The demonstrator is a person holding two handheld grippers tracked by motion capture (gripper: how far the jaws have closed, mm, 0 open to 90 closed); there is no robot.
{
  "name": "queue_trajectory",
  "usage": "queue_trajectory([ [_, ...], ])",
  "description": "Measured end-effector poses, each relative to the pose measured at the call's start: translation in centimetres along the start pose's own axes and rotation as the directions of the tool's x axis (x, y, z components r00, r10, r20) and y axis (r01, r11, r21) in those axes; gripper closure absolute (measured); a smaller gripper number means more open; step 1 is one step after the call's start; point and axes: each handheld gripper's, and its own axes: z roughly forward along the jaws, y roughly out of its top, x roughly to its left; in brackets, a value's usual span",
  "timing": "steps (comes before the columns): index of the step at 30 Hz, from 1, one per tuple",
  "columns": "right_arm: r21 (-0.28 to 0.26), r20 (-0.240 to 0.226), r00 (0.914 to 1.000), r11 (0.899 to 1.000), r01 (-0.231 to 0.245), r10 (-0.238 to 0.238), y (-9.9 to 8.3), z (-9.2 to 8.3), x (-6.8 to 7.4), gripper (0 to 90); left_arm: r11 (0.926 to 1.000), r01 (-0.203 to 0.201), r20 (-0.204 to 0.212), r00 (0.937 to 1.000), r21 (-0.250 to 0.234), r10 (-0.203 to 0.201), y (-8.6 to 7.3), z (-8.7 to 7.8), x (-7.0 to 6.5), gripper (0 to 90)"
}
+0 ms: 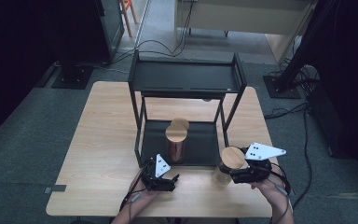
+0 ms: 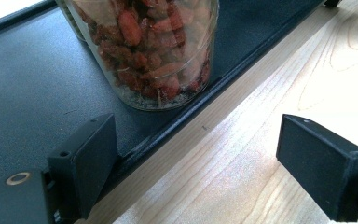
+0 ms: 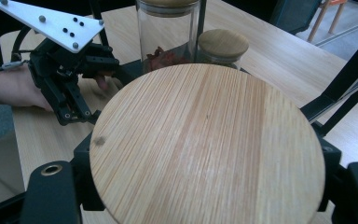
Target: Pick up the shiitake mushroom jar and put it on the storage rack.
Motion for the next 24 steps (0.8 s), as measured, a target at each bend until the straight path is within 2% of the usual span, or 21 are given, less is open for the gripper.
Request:
queue_trajectory([
  [12, 0.008, -0.008, 0.9999, 1.0, 0.01, -0.01, 0.4, 0.7, 0.6, 24.8, 1.0, -0.001, -0.001, 1.0, 0.0, 0.001, 0.0, 0.0, 0.0, 12.8],
  [24, 0.007, 0.01, 0.9998, 1.0, -0.016, 0.016, 0.9, 1.4, 0.8, 24.9, 1.0, -0.002, -0.003, 1.0, 0.0, 0.002, 0.0, 0.0, -0.1, 12.7],
])
